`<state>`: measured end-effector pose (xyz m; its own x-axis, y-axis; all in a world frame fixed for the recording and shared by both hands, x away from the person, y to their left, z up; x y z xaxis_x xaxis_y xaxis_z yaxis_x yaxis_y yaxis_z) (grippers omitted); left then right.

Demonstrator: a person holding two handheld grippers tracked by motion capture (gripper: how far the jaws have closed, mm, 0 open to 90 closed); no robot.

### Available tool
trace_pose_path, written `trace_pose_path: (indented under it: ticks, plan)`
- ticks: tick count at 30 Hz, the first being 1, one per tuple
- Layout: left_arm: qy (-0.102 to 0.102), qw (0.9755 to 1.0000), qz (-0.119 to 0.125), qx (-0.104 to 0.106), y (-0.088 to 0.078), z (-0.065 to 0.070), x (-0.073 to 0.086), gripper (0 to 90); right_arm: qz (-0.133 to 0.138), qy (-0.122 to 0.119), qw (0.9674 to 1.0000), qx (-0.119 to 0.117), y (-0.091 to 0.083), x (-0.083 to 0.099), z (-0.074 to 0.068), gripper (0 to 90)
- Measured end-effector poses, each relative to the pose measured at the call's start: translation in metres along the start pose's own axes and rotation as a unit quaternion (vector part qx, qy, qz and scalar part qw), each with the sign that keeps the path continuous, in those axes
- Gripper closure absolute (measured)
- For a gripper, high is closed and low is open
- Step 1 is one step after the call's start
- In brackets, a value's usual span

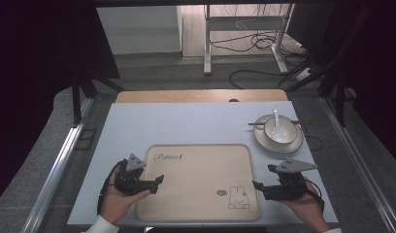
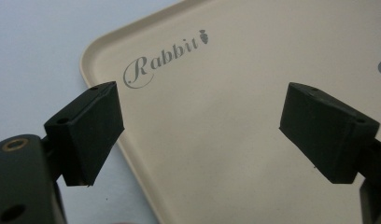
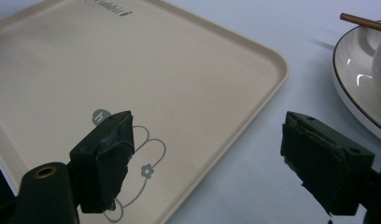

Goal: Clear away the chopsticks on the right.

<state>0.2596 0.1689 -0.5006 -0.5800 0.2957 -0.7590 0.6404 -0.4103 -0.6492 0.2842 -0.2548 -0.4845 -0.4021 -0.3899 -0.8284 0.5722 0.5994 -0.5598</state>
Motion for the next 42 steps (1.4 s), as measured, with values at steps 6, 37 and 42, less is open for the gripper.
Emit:
trace_pose_path:
  ticks: [6,37,42]
  plan:
    - [0.011,0.9999,0.002,-0.001,-0.002,0.004,0.003,13.2,-0.004,-0.006,0.9999,-0.007,0.002,-0.002,-0.002,16.6]
    - [0.019,0.9998,-0.008,-0.003,-0.003,-0.001,0.004,12.7,-0.018,-0.005,0.9998,0.0,0.003,-0.064,0.036,22.0]
    - [0.02,0.9998,-0.008,-0.003,-0.002,-0.001,0.005,12.8,-0.023,0.0,0.9997,0.012,-0.005,-0.074,0.055,25.1]
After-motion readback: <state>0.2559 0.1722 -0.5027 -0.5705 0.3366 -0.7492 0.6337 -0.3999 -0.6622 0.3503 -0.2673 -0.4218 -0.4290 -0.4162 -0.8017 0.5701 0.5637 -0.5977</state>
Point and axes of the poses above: each handheld gripper's, and its own axes: y roughly forward along the jaws, x roughly out of its underside, z roughly to its right, the point moved 3 cm from there along y, roughly forward along the jaws, and after that the axes turned 5 degrees about z, right-handed, at the moved point
